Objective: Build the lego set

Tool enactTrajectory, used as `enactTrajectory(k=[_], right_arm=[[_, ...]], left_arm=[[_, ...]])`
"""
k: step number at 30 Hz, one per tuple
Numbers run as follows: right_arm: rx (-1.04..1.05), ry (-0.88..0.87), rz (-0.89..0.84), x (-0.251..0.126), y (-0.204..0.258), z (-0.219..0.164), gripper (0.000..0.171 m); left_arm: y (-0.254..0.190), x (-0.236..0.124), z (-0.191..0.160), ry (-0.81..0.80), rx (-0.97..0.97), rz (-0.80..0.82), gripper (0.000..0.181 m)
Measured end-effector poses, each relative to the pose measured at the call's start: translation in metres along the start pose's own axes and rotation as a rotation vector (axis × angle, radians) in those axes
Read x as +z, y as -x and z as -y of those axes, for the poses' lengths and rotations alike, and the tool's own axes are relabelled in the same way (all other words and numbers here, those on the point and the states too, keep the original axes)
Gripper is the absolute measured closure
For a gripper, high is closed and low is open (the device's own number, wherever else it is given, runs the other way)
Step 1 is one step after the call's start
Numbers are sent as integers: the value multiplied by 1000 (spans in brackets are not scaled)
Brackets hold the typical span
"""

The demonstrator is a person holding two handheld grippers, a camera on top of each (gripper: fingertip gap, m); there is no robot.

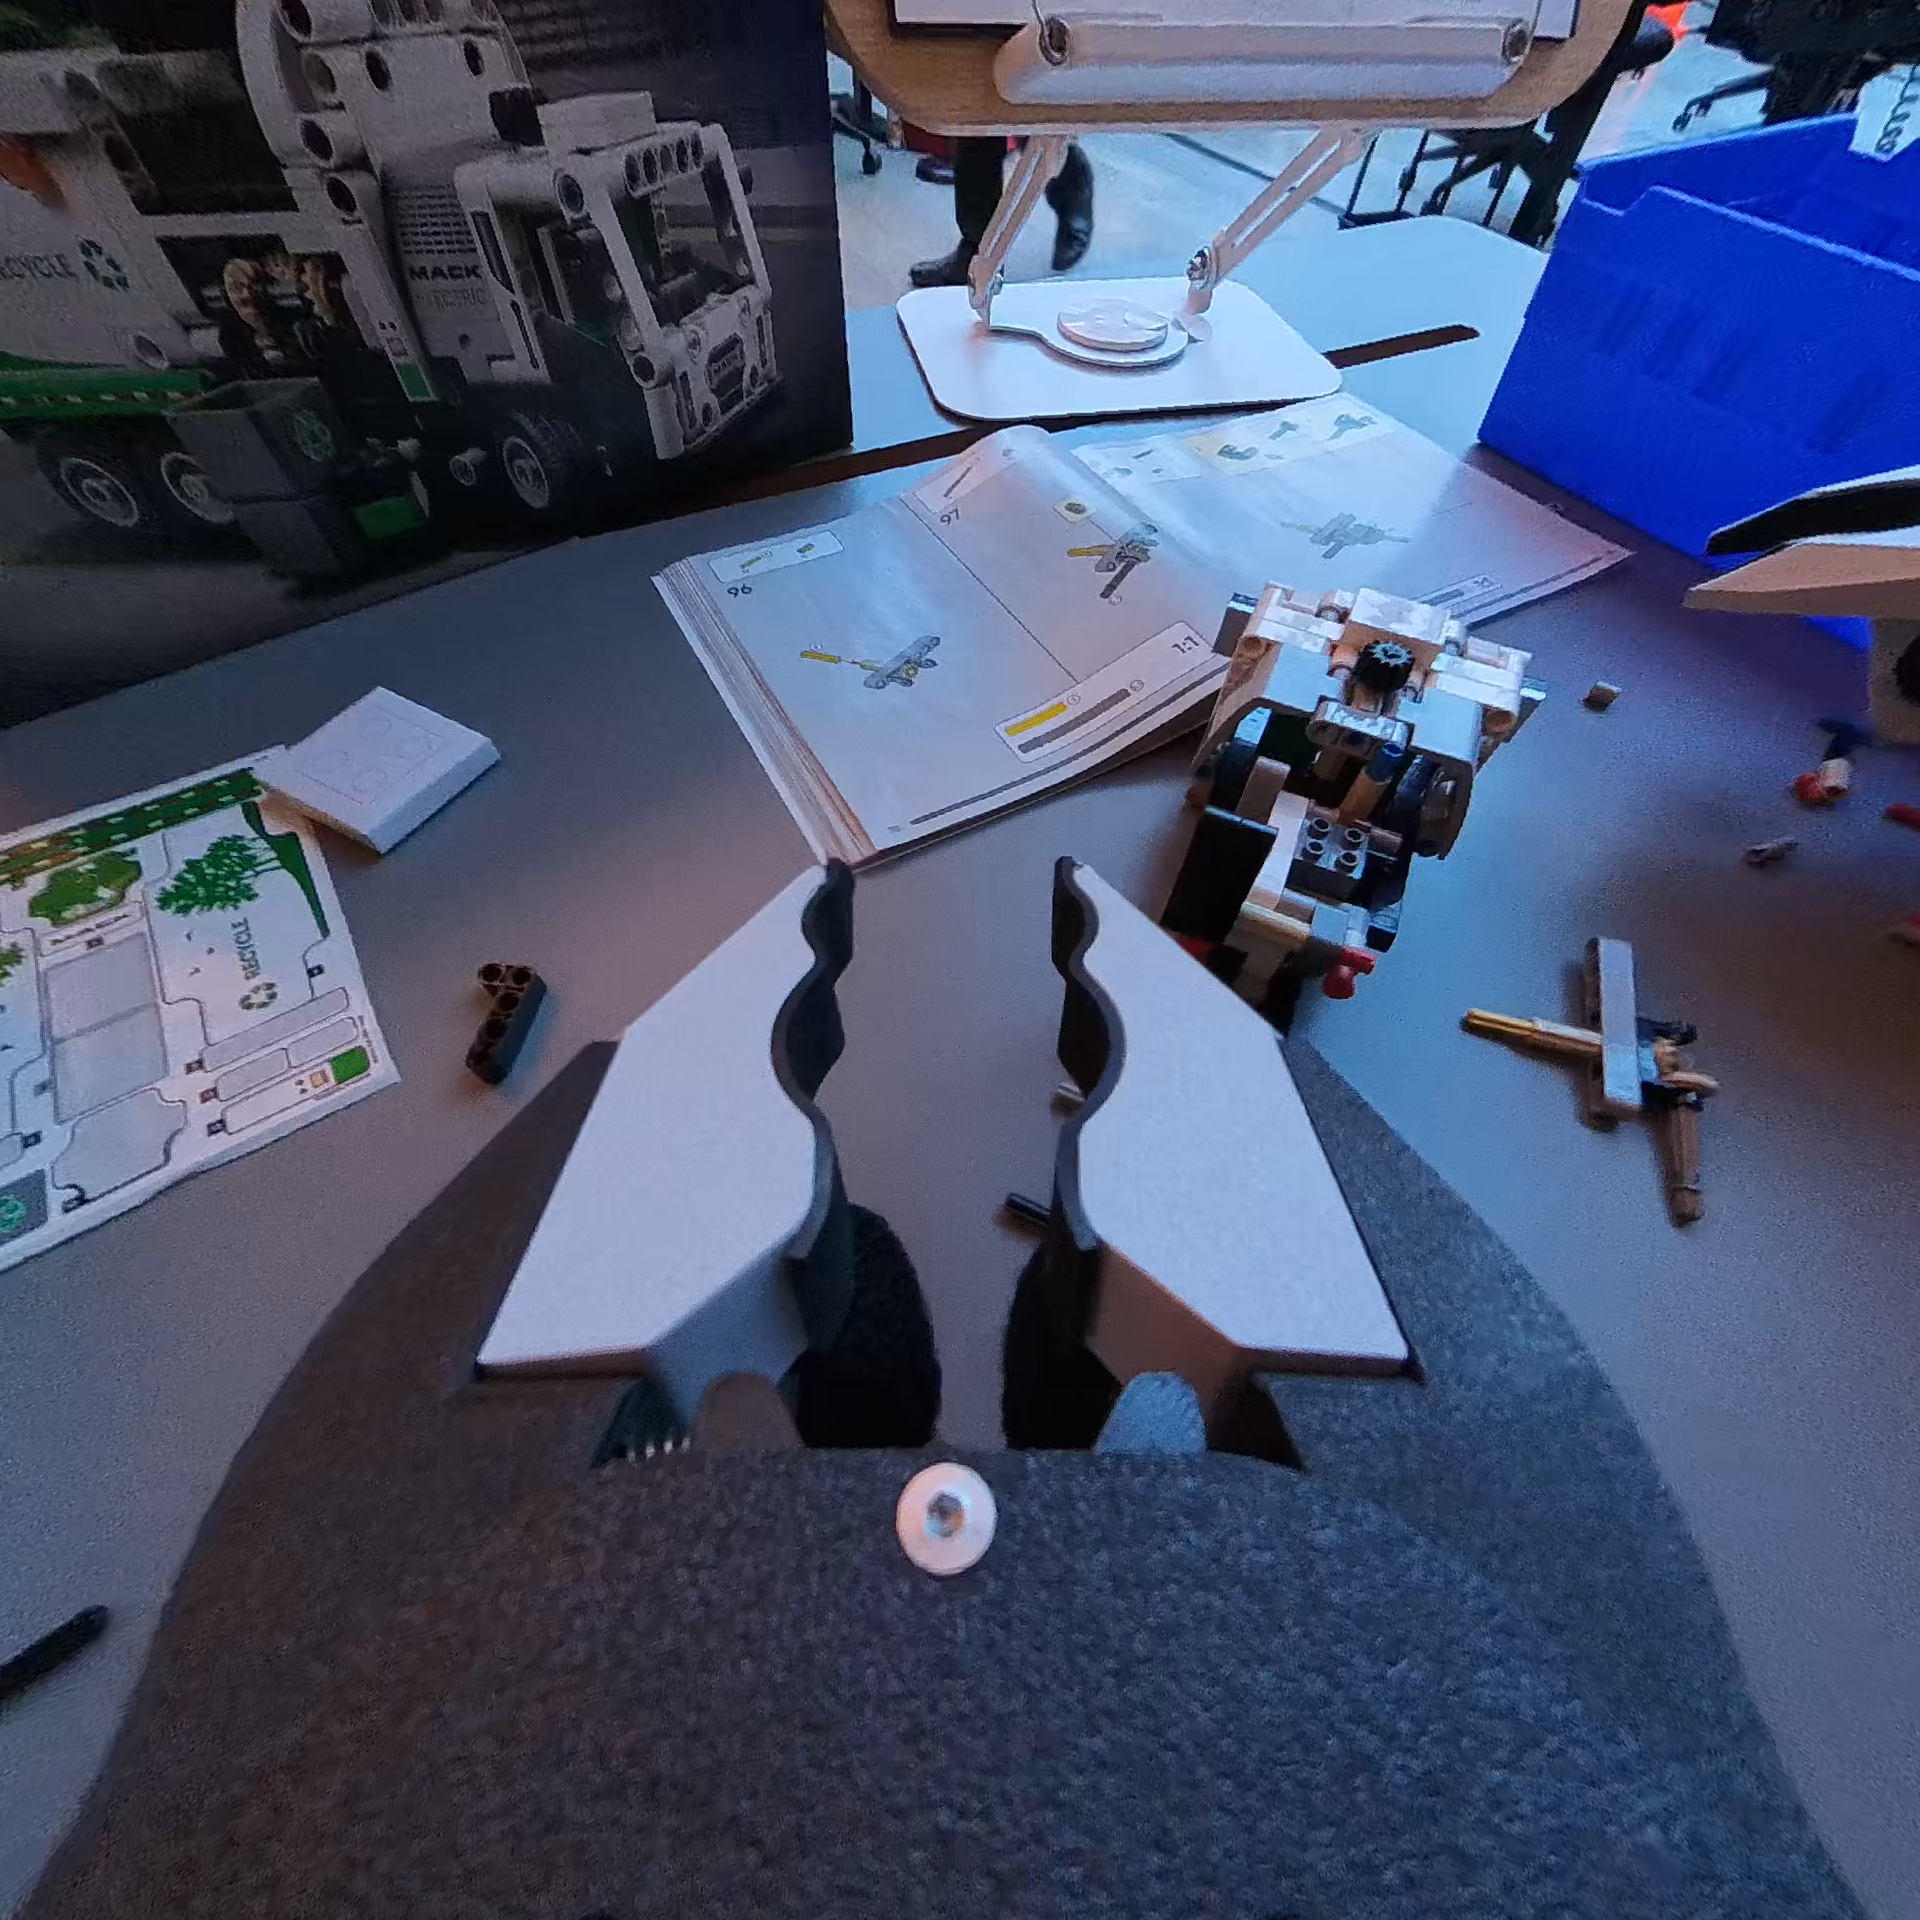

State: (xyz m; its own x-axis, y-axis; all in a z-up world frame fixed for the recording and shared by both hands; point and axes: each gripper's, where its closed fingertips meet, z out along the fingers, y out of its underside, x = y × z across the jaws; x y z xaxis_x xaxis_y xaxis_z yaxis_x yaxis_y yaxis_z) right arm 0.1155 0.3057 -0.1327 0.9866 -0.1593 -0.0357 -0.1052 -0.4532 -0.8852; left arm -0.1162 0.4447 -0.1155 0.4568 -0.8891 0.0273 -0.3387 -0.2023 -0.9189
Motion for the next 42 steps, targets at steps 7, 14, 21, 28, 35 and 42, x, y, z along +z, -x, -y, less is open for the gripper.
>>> enactTrajectory(k=[7, 14, 21, 28, 35, 42], right_arm=[[37, 12, 3, 3, -18, -4, 129], [52, 9, 14, 2, -15, -8, 129], [41, 9, 9, 3, -15, -7, 129], [17, 14, 103, -2, 16, -4, 122], [-24, -25, 184, -27, 69, -8, 121], [-58, -40, 190, -47, 111, -27, 121]], left_arm=[[-13, -4, 4, 30, -50, -9, 148], [-15, -8, 5, 28, -60, 0, 148], [-10, -17, -1, 51, -53, 20, 150], [18, -82, -12, 90, -77, 134, 152], [66, -174, -86, 298, -71, 309, 156], [88, -119, -76, 349, -10, 224, 157]])
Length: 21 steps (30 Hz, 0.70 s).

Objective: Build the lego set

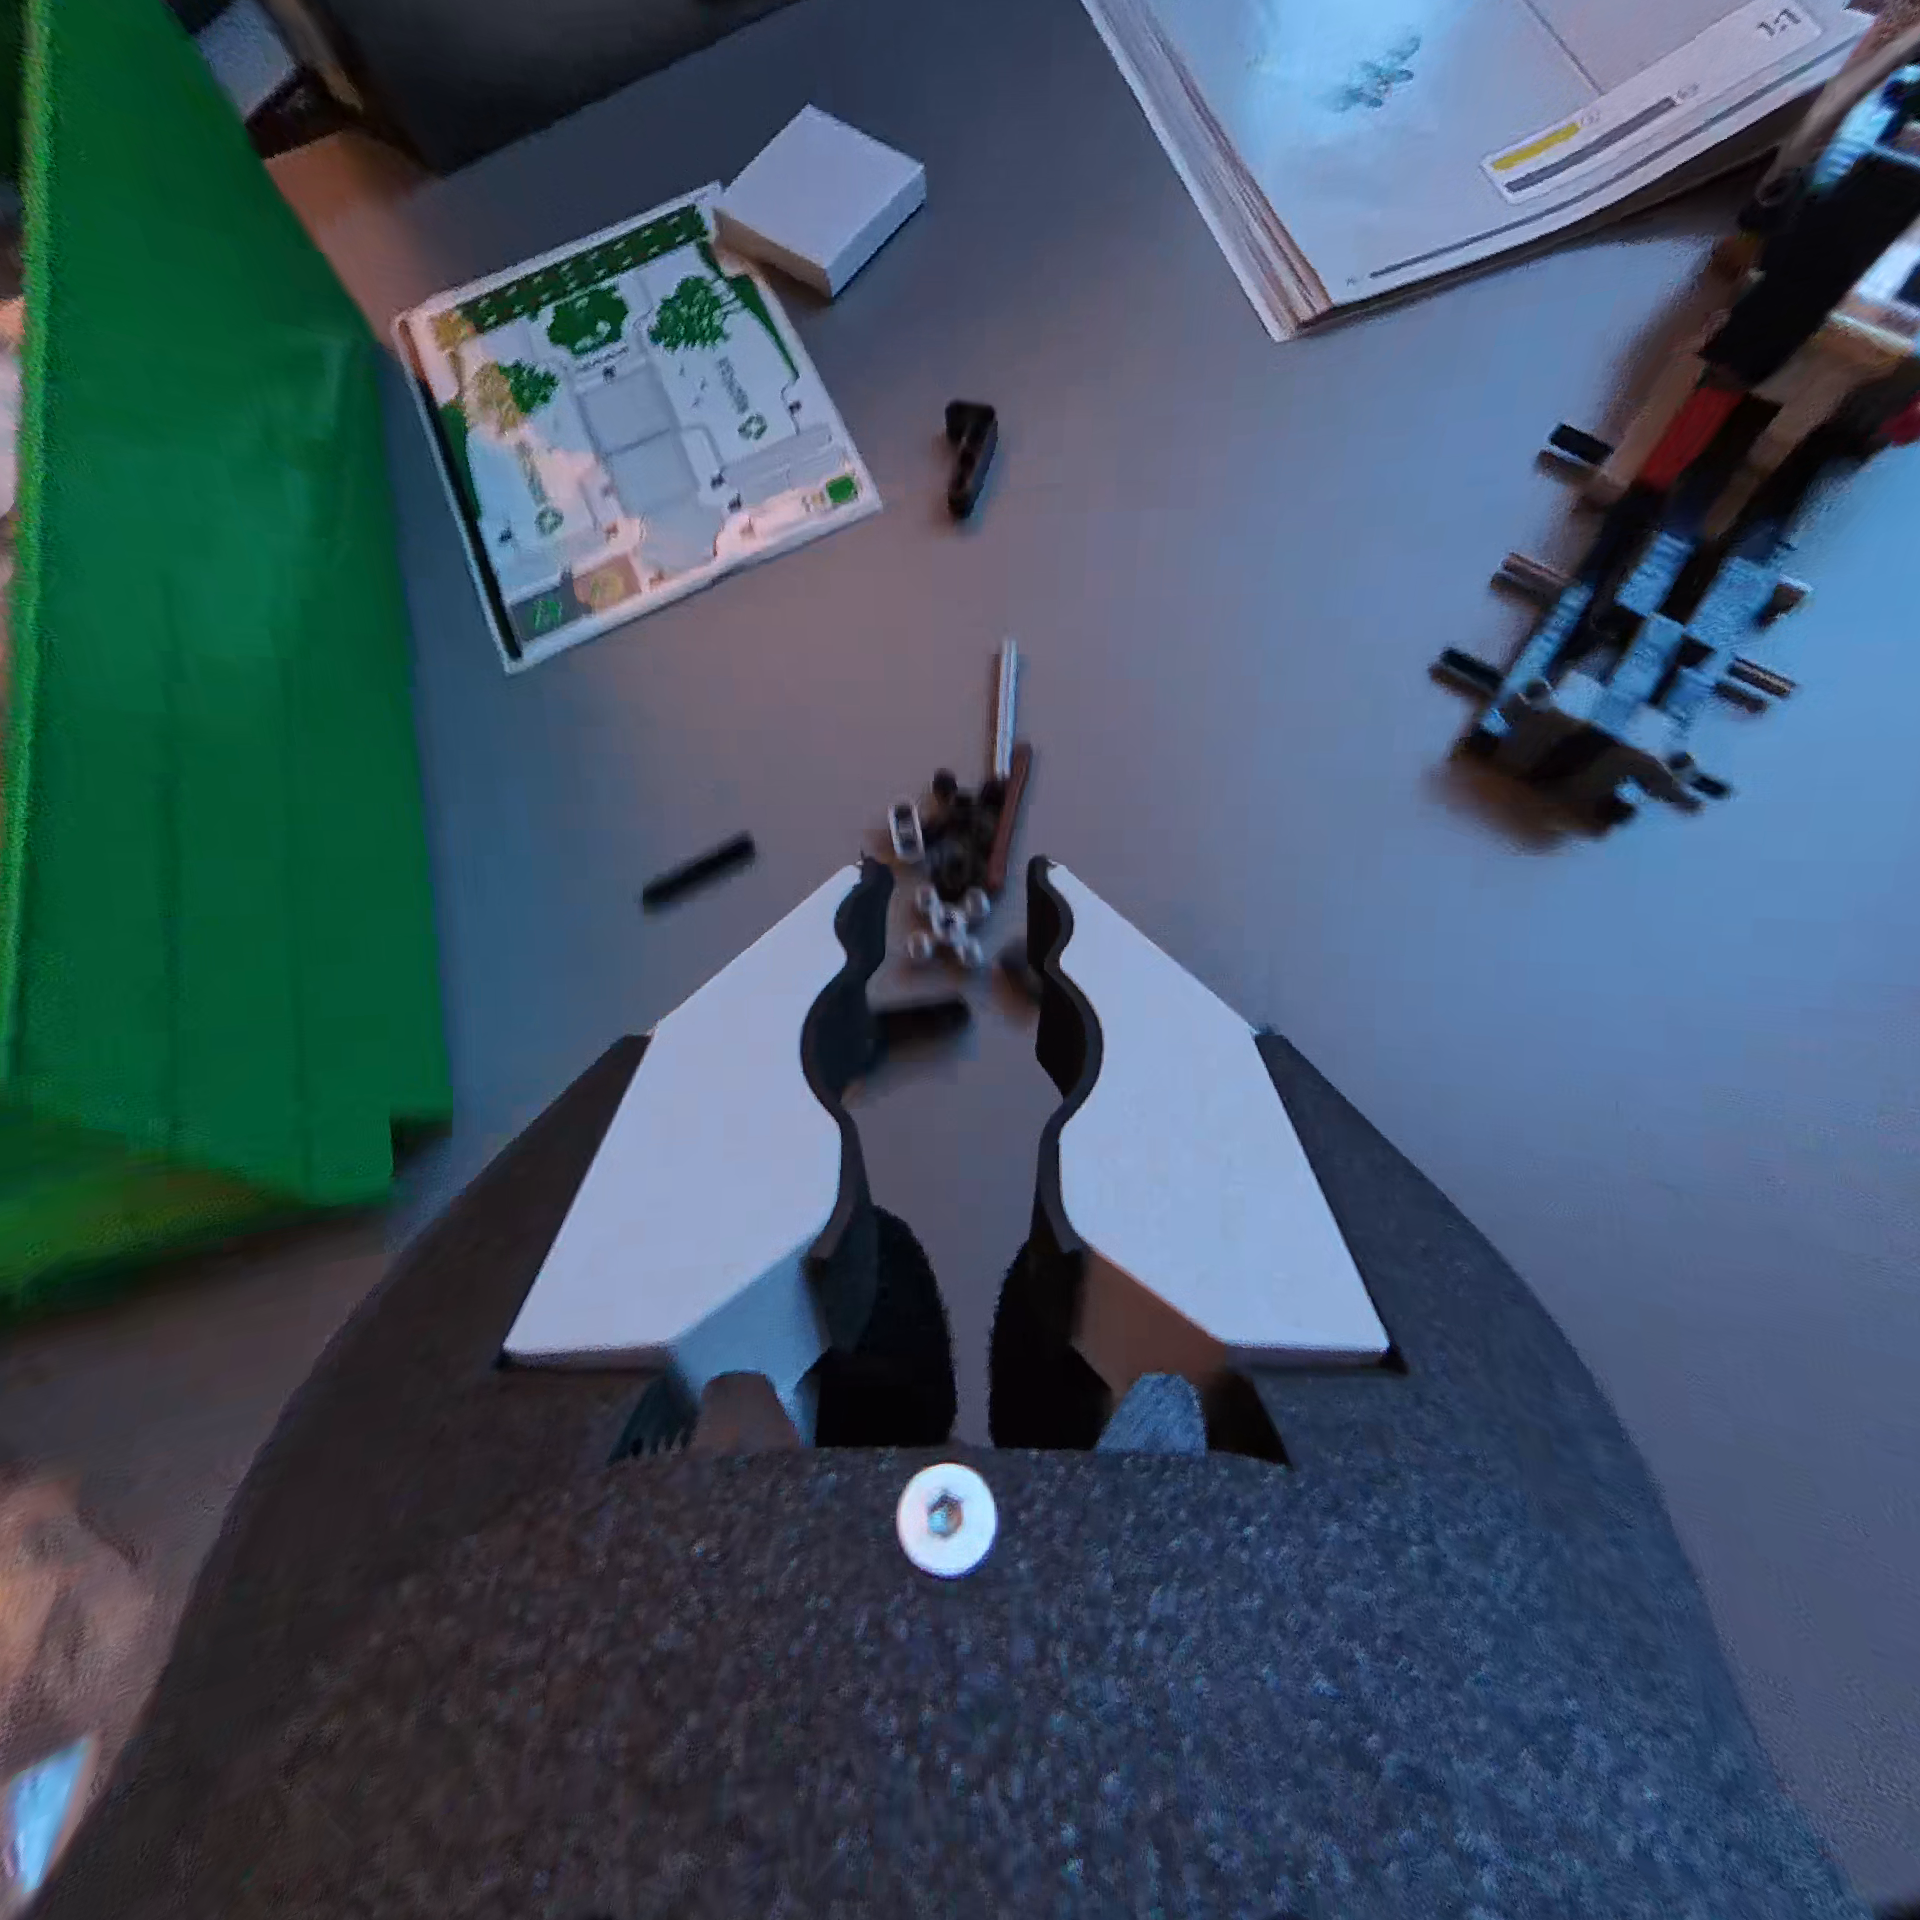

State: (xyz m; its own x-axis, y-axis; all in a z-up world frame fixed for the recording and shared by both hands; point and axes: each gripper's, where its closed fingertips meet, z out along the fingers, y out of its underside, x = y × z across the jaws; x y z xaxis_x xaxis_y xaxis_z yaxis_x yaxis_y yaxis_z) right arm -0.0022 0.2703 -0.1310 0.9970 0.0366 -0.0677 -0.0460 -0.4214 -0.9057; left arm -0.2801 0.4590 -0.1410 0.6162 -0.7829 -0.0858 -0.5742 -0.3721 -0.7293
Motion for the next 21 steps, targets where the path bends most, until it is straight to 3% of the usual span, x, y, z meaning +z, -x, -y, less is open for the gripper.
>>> enactTrajectory(k=[5, 7, 10, 15, 21], right_arm=[[24, -15, -10, -13, 3, 2, 121], [20, -14, -35, -19, -2, 1, 121], [24, -17, -64, -27, -11, 1, 121], [41, -15, -72, -32, -19, 0, 121], [41, -17, -81, -36, -26, -1, 121]], left_arm=[[3, 60, 15, 159, 35, -94, 154], [3, 72, 9, 248, 25, -125, 144], [-2, 80, 10, 278, 37, -167, 147], [-10, 84, 9, 306, 104, -190, 172], [-8, 87, 16, 324, 160, -198, 178]])
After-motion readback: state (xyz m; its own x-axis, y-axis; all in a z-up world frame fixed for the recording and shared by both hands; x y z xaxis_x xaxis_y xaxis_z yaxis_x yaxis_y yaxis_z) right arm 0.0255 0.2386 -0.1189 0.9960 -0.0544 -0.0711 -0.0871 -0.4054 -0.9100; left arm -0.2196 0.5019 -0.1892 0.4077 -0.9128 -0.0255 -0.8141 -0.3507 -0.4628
